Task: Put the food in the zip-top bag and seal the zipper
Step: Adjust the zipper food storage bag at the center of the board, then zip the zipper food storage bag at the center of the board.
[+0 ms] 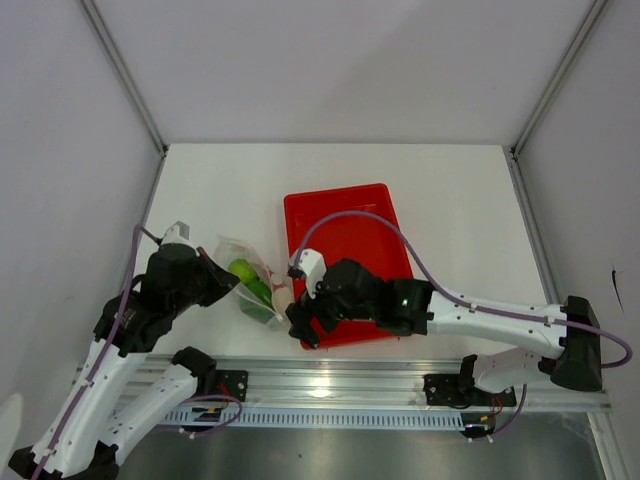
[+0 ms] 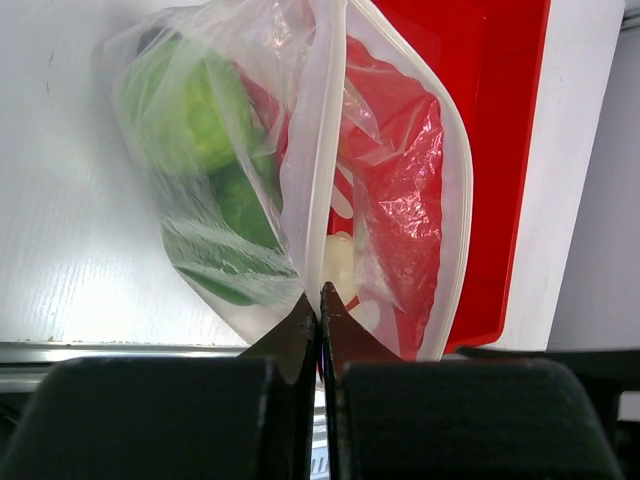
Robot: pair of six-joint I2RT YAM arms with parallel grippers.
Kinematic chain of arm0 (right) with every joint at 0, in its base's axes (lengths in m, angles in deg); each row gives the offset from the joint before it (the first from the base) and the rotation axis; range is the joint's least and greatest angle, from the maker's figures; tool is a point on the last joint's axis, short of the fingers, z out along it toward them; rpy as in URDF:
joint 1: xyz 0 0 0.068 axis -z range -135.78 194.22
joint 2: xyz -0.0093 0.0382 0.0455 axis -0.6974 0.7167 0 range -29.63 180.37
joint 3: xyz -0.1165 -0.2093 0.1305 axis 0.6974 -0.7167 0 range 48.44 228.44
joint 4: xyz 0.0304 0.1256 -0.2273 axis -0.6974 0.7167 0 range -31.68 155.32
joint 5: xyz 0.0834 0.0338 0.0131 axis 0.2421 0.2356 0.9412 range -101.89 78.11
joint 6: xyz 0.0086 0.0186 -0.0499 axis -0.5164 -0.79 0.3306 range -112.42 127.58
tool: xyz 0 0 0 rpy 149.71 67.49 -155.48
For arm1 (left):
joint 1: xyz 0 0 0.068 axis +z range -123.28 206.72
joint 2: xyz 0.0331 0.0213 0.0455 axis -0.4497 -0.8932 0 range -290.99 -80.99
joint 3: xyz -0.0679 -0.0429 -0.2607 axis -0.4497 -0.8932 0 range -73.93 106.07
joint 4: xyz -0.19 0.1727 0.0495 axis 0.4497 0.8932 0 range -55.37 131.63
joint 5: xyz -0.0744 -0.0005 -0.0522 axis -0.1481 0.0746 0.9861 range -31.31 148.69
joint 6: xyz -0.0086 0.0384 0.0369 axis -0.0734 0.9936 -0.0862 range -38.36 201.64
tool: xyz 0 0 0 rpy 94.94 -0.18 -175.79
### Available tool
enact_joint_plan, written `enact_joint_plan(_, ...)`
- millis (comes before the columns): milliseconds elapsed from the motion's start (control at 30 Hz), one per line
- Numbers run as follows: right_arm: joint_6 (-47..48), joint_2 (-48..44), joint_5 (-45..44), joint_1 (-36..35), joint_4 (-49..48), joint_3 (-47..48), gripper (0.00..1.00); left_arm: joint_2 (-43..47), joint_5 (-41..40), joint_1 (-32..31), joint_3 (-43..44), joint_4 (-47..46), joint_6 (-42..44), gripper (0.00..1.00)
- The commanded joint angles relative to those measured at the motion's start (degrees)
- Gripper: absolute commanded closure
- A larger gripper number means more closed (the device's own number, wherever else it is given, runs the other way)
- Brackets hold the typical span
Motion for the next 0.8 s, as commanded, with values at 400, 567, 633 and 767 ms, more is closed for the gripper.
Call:
enact_joint_plan(400, 2.96, 4.49, -9.37, -6.74, -11.61, -0.05, 0.43, -0.7, 0.18, -0.08, 3.2, -0.36, -0.53, 0.99)
enact_joint_plan(567, 2.87, 7.74, -9.71, -6.74, -10.99, 2.24, 0.62, -0.27, 0.09, -0.08, 3.11, -0.54, 0.08, 0.99)
enact_joint_plan(633, 2.61, 7.83, -11.2, -6.74, -11.25, 2.07, 0.69, -0.18, 0.26, -0.08, 3.02, -0.63, 0.35, 0.99)
enact_joint_plan(767, 1.82, 7.57, -14.89, -6.74, -11.87, 1.63, 0.9, 0.0, 0.79, -0.08, 2.67, -1.15, 0.96, 0.99)
